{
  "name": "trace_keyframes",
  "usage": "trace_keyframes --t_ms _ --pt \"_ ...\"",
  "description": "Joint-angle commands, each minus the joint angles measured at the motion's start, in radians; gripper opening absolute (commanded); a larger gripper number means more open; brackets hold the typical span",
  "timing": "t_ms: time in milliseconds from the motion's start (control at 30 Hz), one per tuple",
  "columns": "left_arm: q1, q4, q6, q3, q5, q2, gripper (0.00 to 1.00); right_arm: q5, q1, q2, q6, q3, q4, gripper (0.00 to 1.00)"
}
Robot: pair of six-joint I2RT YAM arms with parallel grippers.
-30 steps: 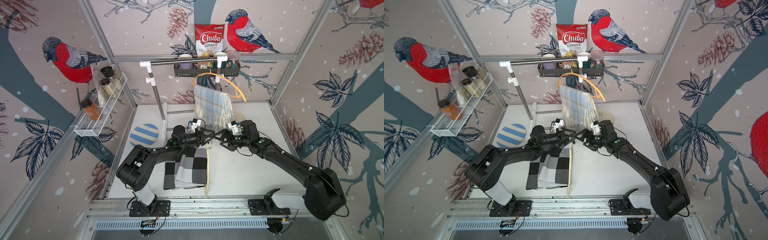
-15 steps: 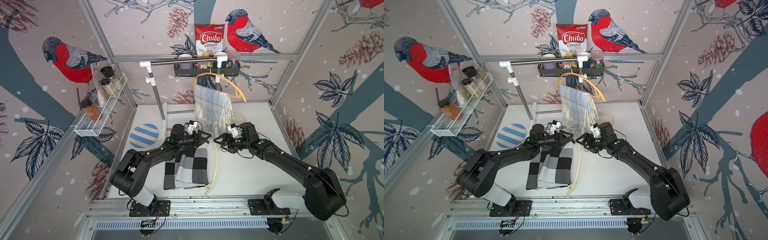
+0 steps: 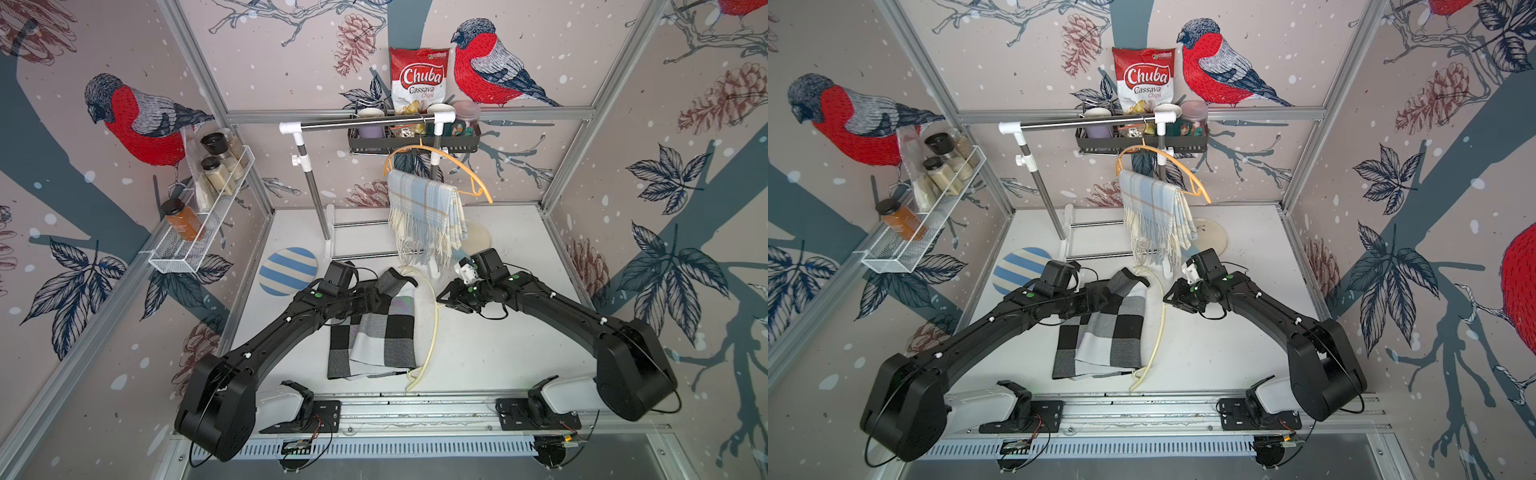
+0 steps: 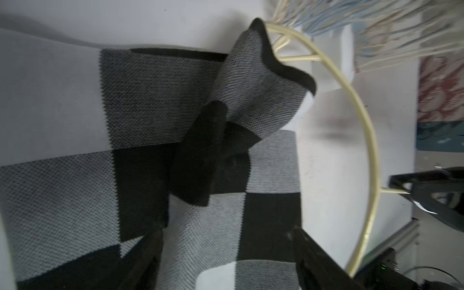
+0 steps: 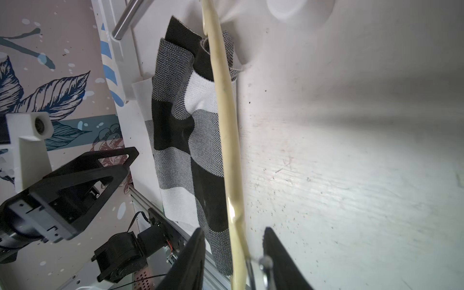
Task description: Hang the scarf on the hanger
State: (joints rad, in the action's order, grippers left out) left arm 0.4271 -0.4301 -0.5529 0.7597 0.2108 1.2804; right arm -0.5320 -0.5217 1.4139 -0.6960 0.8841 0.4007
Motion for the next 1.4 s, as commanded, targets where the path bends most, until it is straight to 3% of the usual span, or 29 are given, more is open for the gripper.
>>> trace_keyframes --t_ms 0,100,200,300,400,533,733,900,1133,1233,1367 --pt "0.006 -0.072 0.065 0.018 -0.129 0.064 0.82 -0.005 -0.002 0.004 0.037 0.01 0.011 0.21" --pt "0.006 -0.012 0.071 0.024 -0.138 0.094 0.82 -0.013 -0.003 0.014 0.041 0.009 0.006 0.12" --pt "0.006 0.075 0.076 0.03 -0.049 0.152 0.8 -0.022 -0.003 0.025 0.043 0.005 -0.006 0.07" --pt "0.013 0.108 0.083 0.06 0.01 0.218 0.76 -0.031 -0.002 0.028 0.033 -0.003 -0.025 0.03" --pt "0.026 0.102 0.113 0.102 -0.007 0.264 0.67 -0.038 -0.004 0.03 0.032 -0.004 -0.032 0.01" --pt "0.029 0.119 0.125 0.131 -0.002 0.293 0.47 -0.04 -0.007 0.033 0.031 -0.006 -0.036 0.0" --pt "0.028 0.106 0.136 0.183 0.023 0.382 0.0 -0.04 -0.018 0.031 0.017 -0.008 -0.048 0.0" --pt "0.0 0.092 0.078 0.121 -0.092 0.233 0.0 -0.039 -0.034 0.005 -0.018 -0.027 -0.078 0.0" --pt "-0.012 0.059 -0.094 -0.087 -0.264 -0.129 0.0 -0.03 -0.056 -0.047 -0.165 -0.078 -0.211 0.0" --pt "-0.042 0.066 -0.124 -0.146 -0.309 -0.161 0.0 -0.005 -0.076 -0.031 -0.184 -0.069 -0.223 0.0" --pt "-0.086 0.1 -0.126 -0.164 -0.308 -0.099 0.0 -0.001 -0.09 0.004 -0.188 -0.068 -0.229 0.0"
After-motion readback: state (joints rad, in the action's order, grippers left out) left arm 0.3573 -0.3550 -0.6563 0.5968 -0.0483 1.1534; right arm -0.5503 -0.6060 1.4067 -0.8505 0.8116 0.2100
